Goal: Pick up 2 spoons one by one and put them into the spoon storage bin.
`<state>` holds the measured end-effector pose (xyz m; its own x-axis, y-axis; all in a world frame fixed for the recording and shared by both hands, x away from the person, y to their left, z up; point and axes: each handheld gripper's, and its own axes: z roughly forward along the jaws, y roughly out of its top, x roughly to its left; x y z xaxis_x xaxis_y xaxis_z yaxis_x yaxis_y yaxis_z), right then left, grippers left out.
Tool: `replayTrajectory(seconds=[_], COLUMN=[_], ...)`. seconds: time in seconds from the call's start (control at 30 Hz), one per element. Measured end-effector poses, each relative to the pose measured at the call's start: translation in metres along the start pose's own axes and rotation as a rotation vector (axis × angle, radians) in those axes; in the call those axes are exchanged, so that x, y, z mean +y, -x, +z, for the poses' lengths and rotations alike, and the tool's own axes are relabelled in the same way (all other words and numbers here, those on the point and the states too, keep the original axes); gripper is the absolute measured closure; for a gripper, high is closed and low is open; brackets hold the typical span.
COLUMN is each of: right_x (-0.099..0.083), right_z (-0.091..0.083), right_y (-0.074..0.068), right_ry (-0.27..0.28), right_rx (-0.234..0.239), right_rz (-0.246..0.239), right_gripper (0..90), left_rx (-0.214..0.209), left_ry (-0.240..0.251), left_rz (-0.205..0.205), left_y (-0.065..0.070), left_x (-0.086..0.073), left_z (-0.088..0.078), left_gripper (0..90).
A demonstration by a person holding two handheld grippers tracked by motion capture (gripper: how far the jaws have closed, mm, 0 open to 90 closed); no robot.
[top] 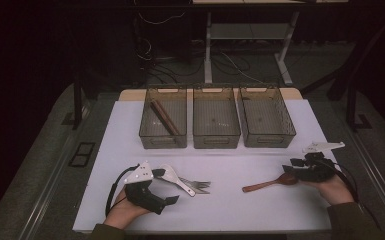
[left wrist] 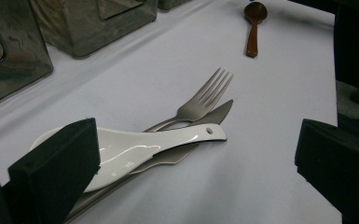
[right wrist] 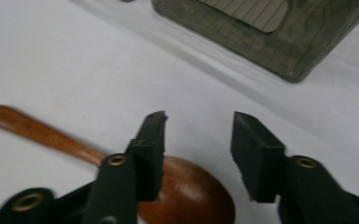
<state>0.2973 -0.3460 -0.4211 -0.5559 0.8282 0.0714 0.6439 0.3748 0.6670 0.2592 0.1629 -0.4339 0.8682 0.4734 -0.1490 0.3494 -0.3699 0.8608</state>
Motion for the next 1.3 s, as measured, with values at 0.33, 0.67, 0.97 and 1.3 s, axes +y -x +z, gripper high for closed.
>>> replayTrajectory(seconds=[0.33, 0.67, 0.97, 1.3], right_x=[-0.021, -0.024, -0.026, -0.028], right_z=[-0.004, 0.003, 0.001, -0.005], right_y=[0.009, 0.007, 0.007, 0.011], right_ry=[-0.03, -0.083, -0.1, -0.107], right_rx=[0.011, 0.039, 0.083, 0.114], right_rz=[0.0, -0.035, -0.056, -0.079], right_gripper=[43.1, 46.1, 54.2, 66.8], left_rx=[0.003, 0.005, 0.003, 0.002], left_ry=[-0.002, -0.003, -0.005, -0.004], left_rz=[0.003, 0.006, 0.01, 0.007], left_y=[0.001, 0.001, 0.001, 0.002], left_x=[0.0, 0.0, 0.0, 0.0], left_z=[0.0, 0.0, 0.0, 0.001], left_gripper=[0.0, 0.0, 0.0, 0.0])
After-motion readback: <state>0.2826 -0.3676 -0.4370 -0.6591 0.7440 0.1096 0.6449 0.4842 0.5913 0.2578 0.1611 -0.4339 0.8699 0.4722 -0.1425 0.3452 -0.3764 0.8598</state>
